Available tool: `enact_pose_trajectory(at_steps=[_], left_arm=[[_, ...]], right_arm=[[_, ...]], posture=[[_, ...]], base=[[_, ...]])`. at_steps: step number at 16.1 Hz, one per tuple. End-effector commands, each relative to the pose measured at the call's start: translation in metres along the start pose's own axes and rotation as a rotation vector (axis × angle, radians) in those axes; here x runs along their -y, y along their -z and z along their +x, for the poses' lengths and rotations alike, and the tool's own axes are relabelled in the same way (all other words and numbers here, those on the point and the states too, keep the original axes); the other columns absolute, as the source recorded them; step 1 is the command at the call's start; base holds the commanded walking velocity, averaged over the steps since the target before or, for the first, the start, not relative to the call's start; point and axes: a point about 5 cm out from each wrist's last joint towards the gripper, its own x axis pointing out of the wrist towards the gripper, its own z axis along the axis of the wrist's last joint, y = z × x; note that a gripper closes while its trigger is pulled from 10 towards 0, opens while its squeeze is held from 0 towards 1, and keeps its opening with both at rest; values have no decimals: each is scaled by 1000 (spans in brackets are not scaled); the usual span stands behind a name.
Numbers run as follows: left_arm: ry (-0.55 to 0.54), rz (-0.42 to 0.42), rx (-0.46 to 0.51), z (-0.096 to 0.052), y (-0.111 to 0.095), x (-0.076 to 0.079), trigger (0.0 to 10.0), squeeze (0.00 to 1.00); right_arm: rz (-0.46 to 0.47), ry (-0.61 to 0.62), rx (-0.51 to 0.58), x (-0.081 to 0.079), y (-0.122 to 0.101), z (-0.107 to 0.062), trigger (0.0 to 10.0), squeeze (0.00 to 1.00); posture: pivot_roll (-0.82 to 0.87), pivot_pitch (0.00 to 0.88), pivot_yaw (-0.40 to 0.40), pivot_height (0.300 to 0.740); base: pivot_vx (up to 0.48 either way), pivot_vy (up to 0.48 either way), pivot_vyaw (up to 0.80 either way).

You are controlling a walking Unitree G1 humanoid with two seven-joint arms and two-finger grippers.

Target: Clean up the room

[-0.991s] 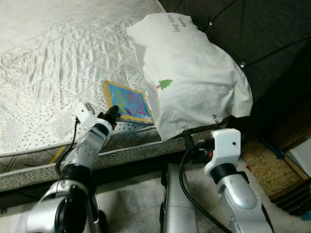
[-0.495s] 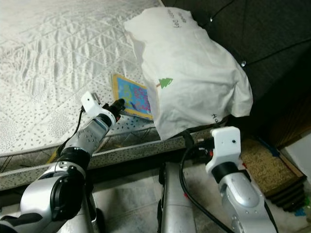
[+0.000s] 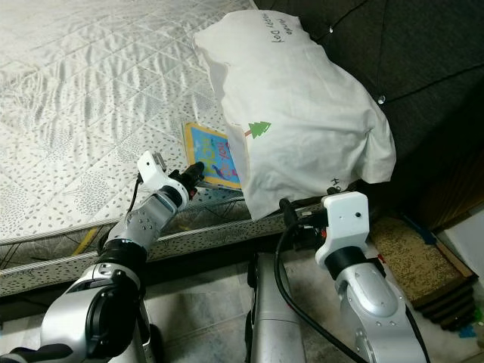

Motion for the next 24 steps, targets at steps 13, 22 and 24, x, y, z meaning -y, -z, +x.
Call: enact_pose_trajectory(at_steps=[13, 22, 24], left_arm=[[-175, 206, -80, -8, 8, -32, 10000, 1000], [-288, 305, 30, -14, -29, -51, 10000, 1000], [-297, 331, 48, -14, -32, -51, 10000, 1000]], right_arm=[[-46, -11, 22, 0, 2, 11, 10000, 0], [-44, 5, 49, -1, 4, 22, 10000, 0], [-42, 8, 54, -1, 5, 24, 10000, 0]], posture=[[-295, 134, -70, 527], [-275, 99, -47, 527], [-267, 90, -41, 527]], base=[[0, 0, 0], [0, 0, 0], [0, 0, 0]])
